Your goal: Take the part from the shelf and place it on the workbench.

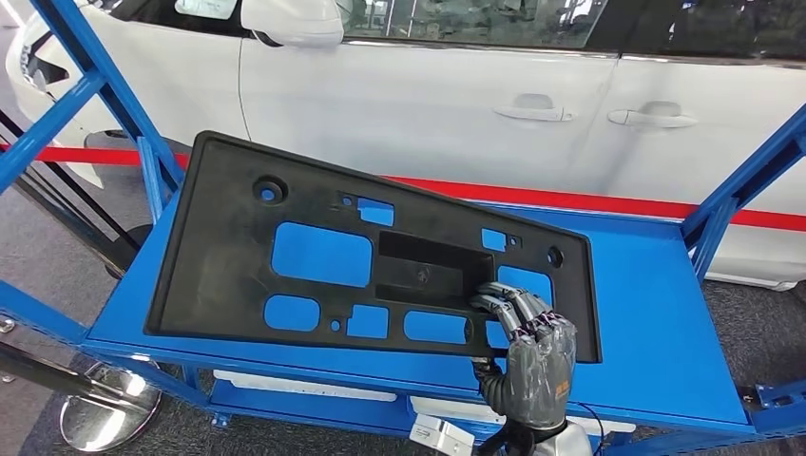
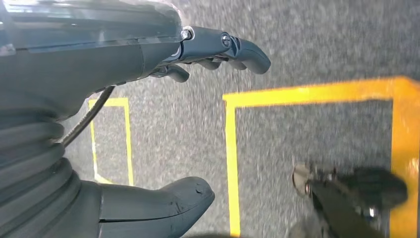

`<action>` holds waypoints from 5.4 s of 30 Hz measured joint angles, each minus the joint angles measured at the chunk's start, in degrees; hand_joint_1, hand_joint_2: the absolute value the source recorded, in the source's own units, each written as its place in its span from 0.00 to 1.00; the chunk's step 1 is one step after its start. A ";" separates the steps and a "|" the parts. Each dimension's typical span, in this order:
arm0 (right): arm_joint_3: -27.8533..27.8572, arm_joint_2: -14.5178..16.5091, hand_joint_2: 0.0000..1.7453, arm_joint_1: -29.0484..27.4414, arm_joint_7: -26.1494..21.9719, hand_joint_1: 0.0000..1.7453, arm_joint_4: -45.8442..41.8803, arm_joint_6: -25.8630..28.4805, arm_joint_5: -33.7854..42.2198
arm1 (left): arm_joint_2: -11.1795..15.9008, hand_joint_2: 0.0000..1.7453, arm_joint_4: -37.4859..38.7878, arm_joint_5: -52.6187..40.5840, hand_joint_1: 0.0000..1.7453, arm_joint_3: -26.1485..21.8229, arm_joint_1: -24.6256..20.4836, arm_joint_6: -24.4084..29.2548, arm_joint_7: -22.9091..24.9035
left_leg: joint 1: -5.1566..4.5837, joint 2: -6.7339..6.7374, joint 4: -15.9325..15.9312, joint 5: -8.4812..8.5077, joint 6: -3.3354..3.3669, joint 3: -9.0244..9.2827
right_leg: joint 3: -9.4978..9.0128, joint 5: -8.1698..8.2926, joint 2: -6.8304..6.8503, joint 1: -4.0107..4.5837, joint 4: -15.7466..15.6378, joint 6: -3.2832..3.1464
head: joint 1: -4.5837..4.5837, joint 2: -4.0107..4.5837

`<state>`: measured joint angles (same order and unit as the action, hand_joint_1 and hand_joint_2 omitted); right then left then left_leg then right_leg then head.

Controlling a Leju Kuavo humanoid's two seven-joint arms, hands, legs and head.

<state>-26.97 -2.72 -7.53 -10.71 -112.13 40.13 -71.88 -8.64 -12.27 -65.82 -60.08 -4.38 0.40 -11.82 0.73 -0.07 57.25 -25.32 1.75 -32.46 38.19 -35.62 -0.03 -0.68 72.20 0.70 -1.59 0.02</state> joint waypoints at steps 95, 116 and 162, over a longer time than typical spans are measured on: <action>-0.27 0.44 1.00 0.29 -2.20 1.00 0.07 -0.07 2.67 | 0.44 1.00 -0.15 -0.73 0.00 -0.07 -0.31 0.75 -0.63 | -0.31 0.46 -0.56 -4.68 -1.75 5.23 | -3.02 9.76 0.74 0.41 -13.54 -2.30 | 0.02 -0.01; -3.67 -0.56 1.00 1.08 -4.68 1.00 0.09 -0.33 14.97 | 0.55 1.00 -0.15 0.75 0.00 -2.77 0.09 1.40 -2.50 | -0.96 0.52 -0.25 -3.59 -0.53 3.85 | -2.17 12.93 0.48 -0.07 -14.50 -0.53 | 0.04 -0.01; -4.09 -1.76 1.00 0.54 -4.31 1.00 -0.19 -1.20 15.42 | 0.98 1.00 -0.28 -2.38 0.00 -2.19 0.51 1.88 -1.31 | -0.16 3.20 -0.05 -2.55 0.23 2.97 | 4.80 4.10 -0.19 -0.25 1.89 0.99 | 0.07 0.00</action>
<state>-31.06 -4.48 -6.99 -15.02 -112.31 38.93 -56.46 -7.66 -12.55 -68.19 -62.27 -3.87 2.27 -13.13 0.57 3.13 57.20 -27.87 1.97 -29.49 42.99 -31.52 -0.21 -0.93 74.09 1.69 -1.53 0.02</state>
